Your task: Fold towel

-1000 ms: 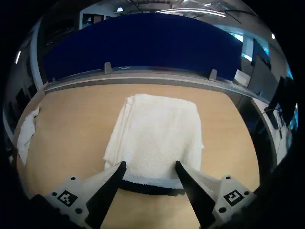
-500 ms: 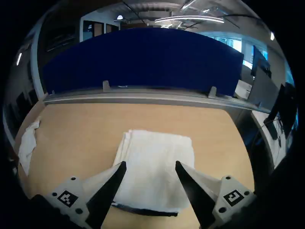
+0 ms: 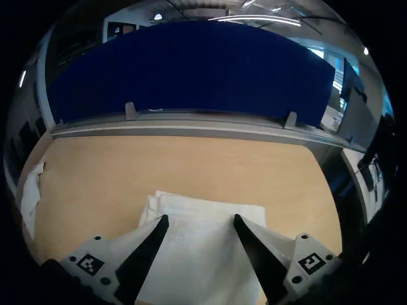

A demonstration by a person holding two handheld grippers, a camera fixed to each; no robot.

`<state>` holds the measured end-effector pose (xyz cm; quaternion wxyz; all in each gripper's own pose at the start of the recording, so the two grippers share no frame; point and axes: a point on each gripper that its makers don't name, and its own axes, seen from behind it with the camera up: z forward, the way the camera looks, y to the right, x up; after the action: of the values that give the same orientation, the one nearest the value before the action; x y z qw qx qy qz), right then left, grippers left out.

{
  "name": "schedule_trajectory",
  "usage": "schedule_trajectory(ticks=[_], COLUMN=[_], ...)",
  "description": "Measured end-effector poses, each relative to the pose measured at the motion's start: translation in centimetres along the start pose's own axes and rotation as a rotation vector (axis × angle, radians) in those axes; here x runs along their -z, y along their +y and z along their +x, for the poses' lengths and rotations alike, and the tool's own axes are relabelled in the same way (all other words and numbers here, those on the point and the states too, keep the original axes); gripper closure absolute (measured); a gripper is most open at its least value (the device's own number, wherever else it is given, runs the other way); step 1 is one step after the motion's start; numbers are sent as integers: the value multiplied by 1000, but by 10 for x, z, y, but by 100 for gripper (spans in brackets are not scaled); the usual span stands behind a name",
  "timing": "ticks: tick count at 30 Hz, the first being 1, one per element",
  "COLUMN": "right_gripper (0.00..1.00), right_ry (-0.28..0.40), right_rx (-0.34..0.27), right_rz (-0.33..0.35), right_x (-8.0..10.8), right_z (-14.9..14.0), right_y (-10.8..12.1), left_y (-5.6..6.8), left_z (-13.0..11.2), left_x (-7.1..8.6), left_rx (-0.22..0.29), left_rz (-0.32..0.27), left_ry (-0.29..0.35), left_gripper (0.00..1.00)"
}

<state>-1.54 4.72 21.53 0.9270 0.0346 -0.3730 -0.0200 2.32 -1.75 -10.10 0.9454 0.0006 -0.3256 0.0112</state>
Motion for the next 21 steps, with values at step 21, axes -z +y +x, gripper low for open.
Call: schedule_trajectory(ticks=[21], right_gripper=[0], right_ry=[174], right_rx=[-43], right_rz=[25], right_x=[99], right_z=[27], right_y=[-16], left_y=[7], left_z=[15], left_x=[4], left_rx=[-5], left_rz=[-44], left_ry=[41], left_gripper=[8])
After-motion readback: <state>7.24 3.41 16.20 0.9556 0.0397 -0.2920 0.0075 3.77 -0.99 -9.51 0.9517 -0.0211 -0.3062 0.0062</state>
